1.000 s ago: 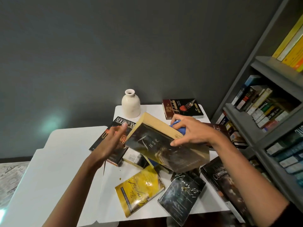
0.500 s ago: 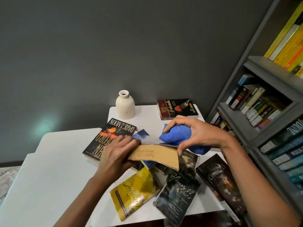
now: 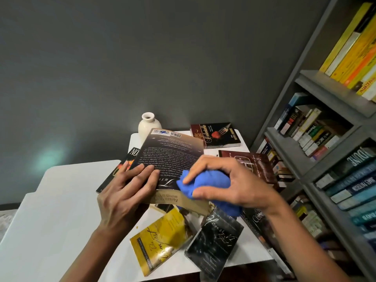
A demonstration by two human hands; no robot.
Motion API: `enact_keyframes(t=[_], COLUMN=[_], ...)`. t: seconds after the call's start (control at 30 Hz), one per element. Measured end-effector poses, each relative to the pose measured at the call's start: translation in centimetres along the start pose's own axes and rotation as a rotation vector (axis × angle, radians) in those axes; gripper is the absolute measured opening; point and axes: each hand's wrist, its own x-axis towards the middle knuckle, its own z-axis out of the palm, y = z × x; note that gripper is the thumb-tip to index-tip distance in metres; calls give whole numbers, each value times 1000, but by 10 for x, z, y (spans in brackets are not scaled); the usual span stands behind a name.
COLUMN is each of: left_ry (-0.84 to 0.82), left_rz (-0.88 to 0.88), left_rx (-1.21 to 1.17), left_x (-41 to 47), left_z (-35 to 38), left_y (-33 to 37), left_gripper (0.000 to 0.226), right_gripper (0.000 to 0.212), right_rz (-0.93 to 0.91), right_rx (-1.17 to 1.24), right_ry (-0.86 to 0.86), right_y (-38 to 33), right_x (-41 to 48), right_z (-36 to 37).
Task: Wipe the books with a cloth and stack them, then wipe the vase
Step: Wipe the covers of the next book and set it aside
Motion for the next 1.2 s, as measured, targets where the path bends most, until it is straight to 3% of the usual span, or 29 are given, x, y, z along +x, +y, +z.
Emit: enact_keyframes(t=[0.13,0.4,0.53,0.63,0.77,0.87,1.07,1.13,1.2], left_ry=[-2,8,20,19,26,41,52,41,41], left_rz=[16,0,5,-16,-36,-57,-30,-15,-10], left_rx=[29,3,25,26,25,8,42,42,35], left_x=[-2,5,3,3,2,4,5,5,7], left_z=[-3,-6,-8,-8,-7,-9,-9,-8,-6], left_y=[2,11,14,14,16,17,14,14,16], left_gripper=[18,19,19,19,19,18,16,17,18], right_gripper=[17,11,11,14,14,19,14,18,20], right_rz=[3,-22,92,156,-11,-57,251,187,67], right_rx=[36,86,68,35,58,-30,-704,-674,-482], right_ry=[-77,-45,-90,40,149,130,148,197,97], right_y=[7,0,10,19,2,-26,-76,-82,-77], right_x=[-13,0,-19,-30,-18,-8,-19,-12,6], right_z=[-16,-2,-22,-37,-29,-23,-57,-50,-26])
